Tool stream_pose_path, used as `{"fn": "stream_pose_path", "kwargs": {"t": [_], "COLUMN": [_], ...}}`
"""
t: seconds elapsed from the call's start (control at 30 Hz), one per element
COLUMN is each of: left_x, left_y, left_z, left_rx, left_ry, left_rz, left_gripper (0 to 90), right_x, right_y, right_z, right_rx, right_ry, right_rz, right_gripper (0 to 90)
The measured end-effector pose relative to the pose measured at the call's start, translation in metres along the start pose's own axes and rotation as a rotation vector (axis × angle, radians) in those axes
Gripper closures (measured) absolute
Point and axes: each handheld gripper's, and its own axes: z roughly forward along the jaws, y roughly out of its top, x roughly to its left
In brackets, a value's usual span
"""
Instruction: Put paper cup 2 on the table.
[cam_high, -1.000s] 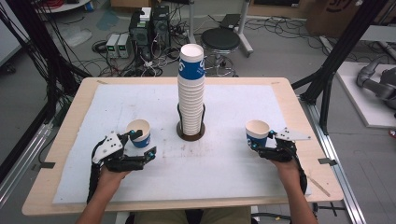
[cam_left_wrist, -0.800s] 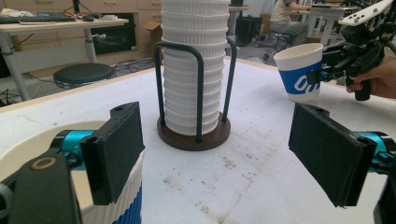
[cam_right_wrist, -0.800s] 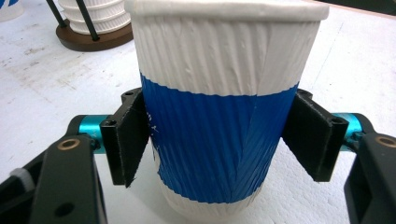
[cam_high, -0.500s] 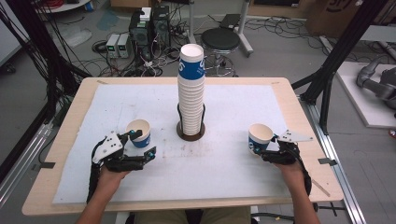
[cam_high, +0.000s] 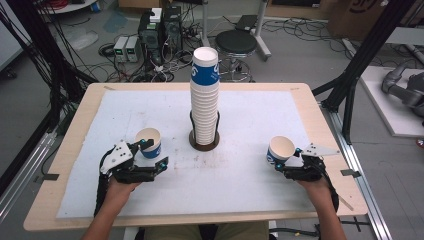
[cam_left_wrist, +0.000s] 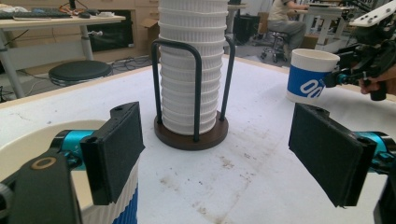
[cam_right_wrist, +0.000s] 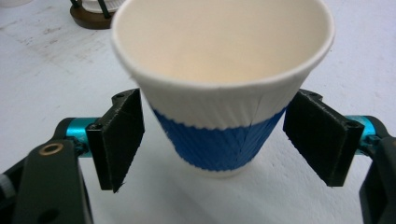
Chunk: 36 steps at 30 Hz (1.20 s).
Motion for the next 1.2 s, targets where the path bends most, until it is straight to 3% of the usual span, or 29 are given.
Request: {"fn": "stream_pose_path", "kwargs": {"t": [0.27, 0.43, 0.57, 0.77, 1.2], "left_x": [0.002, 0.003, 0.002, 0.003, 0.002], "left_y": [0.000, 0.002, 0.003, 0.005, 0.006], "left_z": [-0.002, -0.002, -0.004, -0.006, -0.011], "left_rx": [-0.011, -0.031, -0.041, -0.050, -0.061], "left_ry": [0.010, 0.009, 0.016, 0.021, 0.019], "left_rz": [-0.013, -0.025, -0.027, -0.026, -0.024], "left_gripper": [17.7, 17.6, 17.6, 17.7, 17.6], "right_x": [0.007, 0.014, 0.021, 0.030, 0.042], "right_y": [-0.006, -0.006, 0.002, 0.009, 0.017], "right_z": [-0.030, -0.054, -0.065, -0.070, -0.074], "right_rx": [-0.050, -0.136, -0.203, -0.228, -0.257], "right_ry": [-0.027, -0.027, -0.027, -0.026, -0.020], "right_rz": [0.009, 0.021, -0.021, -0.055, -0.064], "right_gripper": [21.0, 21.1, 21.1, 21.1, 21.1]}}
